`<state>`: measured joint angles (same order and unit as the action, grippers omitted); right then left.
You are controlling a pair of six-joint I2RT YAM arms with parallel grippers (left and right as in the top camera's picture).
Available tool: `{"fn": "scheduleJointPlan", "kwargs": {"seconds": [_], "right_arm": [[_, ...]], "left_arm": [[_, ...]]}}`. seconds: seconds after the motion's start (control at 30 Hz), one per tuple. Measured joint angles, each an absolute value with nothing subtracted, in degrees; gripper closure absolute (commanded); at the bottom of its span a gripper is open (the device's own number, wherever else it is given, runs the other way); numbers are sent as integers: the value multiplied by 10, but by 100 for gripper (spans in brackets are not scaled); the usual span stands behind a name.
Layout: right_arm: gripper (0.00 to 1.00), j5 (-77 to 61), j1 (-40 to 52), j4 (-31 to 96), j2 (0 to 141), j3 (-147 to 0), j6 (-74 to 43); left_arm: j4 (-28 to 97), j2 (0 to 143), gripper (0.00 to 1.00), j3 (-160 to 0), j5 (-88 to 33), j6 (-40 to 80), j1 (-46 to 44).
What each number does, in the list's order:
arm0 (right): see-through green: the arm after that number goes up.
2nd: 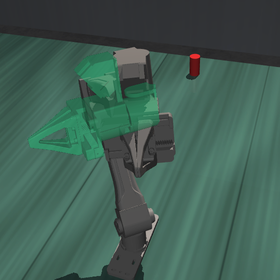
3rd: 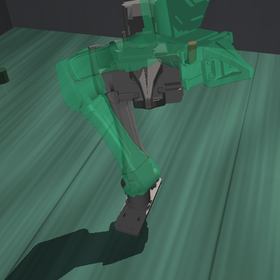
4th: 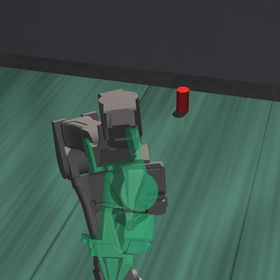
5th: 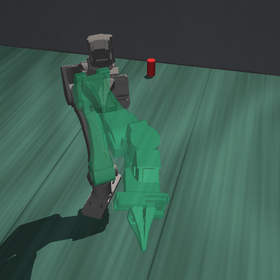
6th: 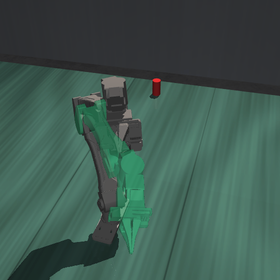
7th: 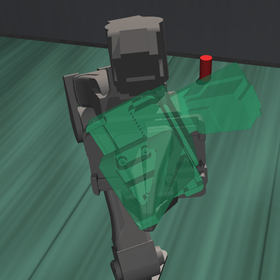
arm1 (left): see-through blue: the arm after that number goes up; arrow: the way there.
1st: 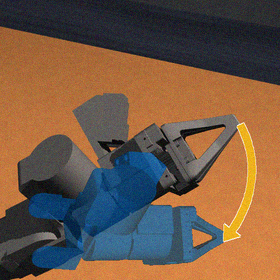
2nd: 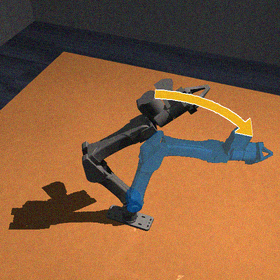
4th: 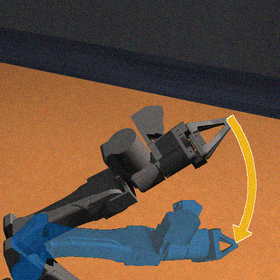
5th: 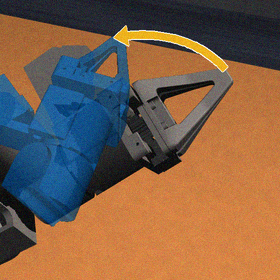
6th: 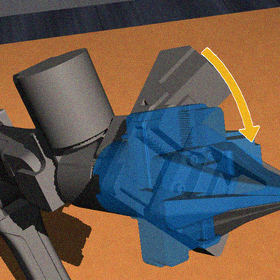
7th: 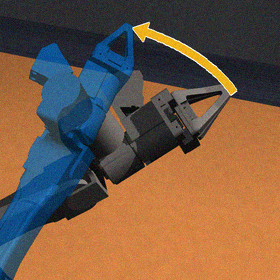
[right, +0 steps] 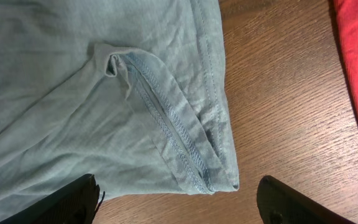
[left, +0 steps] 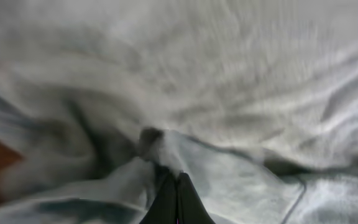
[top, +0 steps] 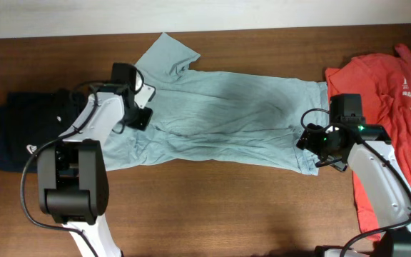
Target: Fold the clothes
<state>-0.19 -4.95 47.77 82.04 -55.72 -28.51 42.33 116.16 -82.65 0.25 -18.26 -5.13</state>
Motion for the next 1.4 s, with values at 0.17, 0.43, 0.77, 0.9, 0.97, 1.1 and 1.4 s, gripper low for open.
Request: {"fn": "scheduleJointPlan", "kwargs": {"seconds": [0.17,0.43,0.77,0.9,0.97,1.1,1.4], "right_arm": [[14,-2,-50,478,820,-557,-285],[14,-2,-50,479,820,-557,-284],[14,-2,-50,481,820,-557,-285],[14,-2,-50,488,820,-557,-285],[14,-2,-50,490,820,-557,-285],[14,-2,-50,491,820,-557,-285],[13,-2,-50,491,820,-557,-285]], "left_arm": [[418,1164,99,-901,8,-182,-51],[466,1164,66,-948,9,-176,-51],[571,1164,49,-948,11,-162,-51],[590,1164,98,-948,13,-156,-44],[576,1164,100,-937,16,-157,-37],[531,1164,100,-883,20,-157,-17],[421,1165,99,-778,13,-156,-18]]}}
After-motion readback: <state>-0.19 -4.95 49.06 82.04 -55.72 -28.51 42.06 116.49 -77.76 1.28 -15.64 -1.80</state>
